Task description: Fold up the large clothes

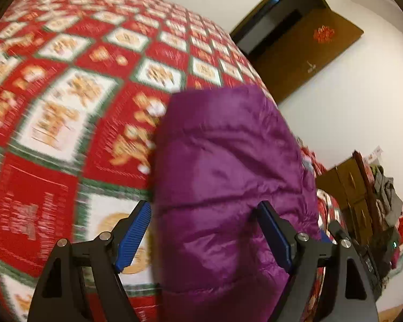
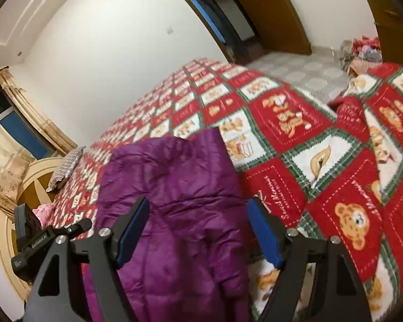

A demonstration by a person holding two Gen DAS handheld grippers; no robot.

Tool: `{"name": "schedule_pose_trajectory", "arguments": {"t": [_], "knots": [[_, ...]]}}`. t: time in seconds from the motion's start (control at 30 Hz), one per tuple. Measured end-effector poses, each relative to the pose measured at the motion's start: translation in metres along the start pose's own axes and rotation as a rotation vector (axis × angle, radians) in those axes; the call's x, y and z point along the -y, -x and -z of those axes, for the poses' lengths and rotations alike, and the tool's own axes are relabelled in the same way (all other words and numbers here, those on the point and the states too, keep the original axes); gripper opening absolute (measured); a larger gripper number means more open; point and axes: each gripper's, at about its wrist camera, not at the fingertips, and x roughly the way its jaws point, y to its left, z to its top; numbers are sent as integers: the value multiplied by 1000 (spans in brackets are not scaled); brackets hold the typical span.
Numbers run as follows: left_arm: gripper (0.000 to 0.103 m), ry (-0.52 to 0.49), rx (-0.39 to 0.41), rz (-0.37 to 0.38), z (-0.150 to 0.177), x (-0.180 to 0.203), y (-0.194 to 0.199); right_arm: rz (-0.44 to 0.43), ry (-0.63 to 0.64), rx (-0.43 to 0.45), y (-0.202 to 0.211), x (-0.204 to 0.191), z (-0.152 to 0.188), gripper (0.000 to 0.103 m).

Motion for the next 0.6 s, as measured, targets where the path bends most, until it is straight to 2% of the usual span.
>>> {"name": "schedule_pose_trajectory", "arguments": {"t": [0.17, 0.27, 0.4, 0.5, 0.57, 0.6], "knots": [[88, -47, 11, 7, 4, 7, -9, -6, 33, -137, -40, 5, 5, 79], [91, -48, 3, 29, 1, 1, -14, -14, 63, -120, -46, 2, 10, 81], [94, -3, -9, 83, -1, -12, -22, -19, 97, -113, -51, -2, 13, 84], [95, -39, 4, 76, -1, -9, -24, -15, 119, -106, -54, -5, 13, 85], [95, -68, 2, 63, -1, -5, -26, -3, 137, -108, -54, -8, 15, 84], [95, -83, -1, 62, -1, -3, -26, 0, 152, -120, -54, -11, 17, 78]]}}
